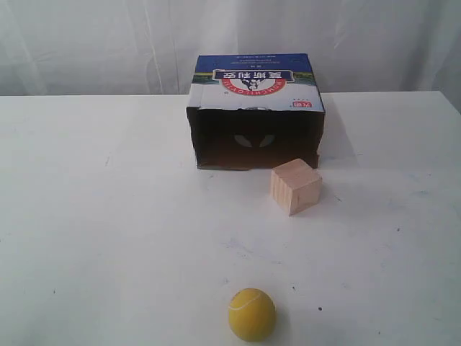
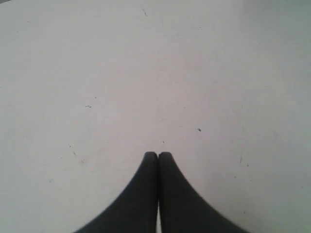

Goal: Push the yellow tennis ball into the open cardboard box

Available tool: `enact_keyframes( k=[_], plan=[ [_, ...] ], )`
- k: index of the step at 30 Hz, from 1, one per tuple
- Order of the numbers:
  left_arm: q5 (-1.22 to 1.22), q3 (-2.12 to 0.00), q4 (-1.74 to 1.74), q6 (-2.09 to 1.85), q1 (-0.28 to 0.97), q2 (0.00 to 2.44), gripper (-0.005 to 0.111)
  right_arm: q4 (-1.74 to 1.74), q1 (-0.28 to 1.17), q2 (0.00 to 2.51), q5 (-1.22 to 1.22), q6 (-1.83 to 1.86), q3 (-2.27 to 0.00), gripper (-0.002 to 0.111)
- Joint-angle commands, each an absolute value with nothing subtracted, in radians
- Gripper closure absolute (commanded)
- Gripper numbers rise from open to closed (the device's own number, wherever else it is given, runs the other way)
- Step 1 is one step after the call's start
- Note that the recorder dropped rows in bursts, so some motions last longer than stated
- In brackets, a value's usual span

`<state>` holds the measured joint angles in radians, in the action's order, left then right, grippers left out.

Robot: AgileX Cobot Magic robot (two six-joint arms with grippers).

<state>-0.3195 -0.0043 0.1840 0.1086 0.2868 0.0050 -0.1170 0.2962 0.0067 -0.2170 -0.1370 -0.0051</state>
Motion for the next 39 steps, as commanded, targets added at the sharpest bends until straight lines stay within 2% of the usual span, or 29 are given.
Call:
enact_keyframes(
  k=[1,22,26,30,39],
  plan=[
    [-0.33,0.0,0.187,0.106,0.292,0.0,0.107,-0.124,0.289,0.0,-0.216,-0.142,0.0,0.108],
    [-0.33,0.0,0.187,0.106,0.292,0.0,0.107,-0.124,0.289,0.0,-0.238,-0.142,0.0,0.108],
    [-0.33,0.0,0.187,0.106,0.292,0.0,0.107,-0.124,0.289,0.0,-0.125,-0.143,-0.002,0.108],
    [-0.33,0.0,0.187,0.106,0.292,0.0,0.107,-0.124,0.29,0.0,-0.147,-0.238,-0.103,0.108],
    [-0.33,0.0,0.187,0.106,0.292,0.0,0.107,-0.122,0.29,0.151,-0.504,-0.217,-0.455,0.108]
  ],
)
